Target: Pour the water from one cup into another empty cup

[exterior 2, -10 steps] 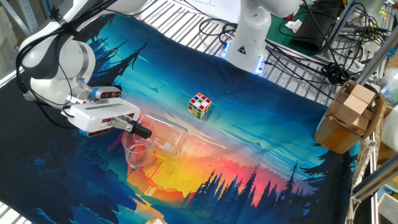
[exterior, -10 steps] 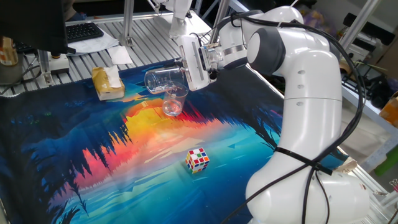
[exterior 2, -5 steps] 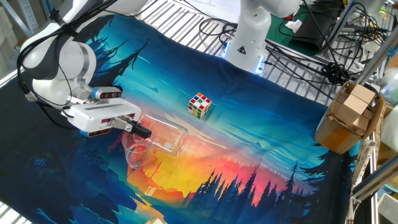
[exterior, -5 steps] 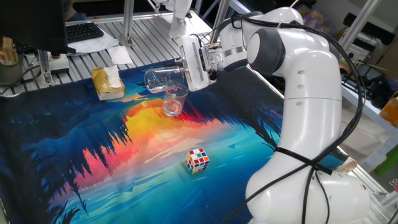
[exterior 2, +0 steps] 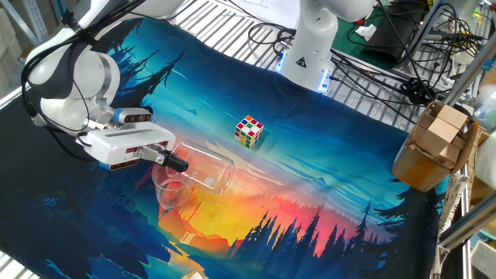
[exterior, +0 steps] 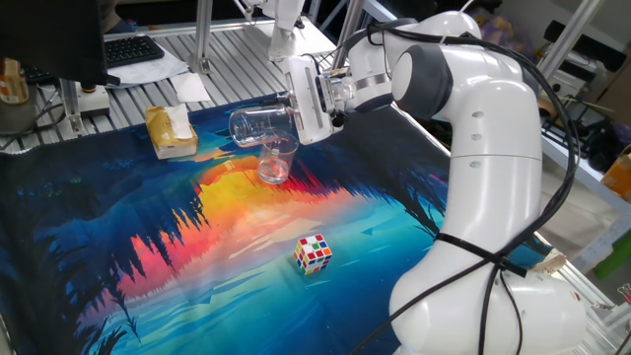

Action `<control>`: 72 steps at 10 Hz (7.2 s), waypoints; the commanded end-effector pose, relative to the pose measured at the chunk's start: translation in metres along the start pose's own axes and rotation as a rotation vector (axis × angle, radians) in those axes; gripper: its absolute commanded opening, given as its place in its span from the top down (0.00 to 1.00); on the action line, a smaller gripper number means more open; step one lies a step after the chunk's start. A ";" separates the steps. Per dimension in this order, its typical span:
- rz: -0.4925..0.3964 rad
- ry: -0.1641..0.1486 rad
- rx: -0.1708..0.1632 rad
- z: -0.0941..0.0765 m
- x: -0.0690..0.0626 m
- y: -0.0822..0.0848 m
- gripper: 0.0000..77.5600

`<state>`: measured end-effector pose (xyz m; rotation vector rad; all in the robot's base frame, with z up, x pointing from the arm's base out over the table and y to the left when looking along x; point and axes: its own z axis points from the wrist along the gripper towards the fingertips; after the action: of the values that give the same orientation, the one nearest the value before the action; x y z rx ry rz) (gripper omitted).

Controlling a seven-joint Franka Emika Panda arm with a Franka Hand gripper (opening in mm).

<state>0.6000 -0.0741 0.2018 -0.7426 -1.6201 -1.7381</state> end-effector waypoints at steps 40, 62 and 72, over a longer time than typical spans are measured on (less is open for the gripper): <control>-0.280 -0.758 1.081 0.135 0.072 0.001 0.98; -0.404 -0.905 1.235 0.151 -0.005 -0.027 0.98; -0.478 -0.906 1.248 0.146 -0.042 -0.050 0.98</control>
<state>0.5826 0.0764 0.1504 -0.4990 -3.1142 -0.2135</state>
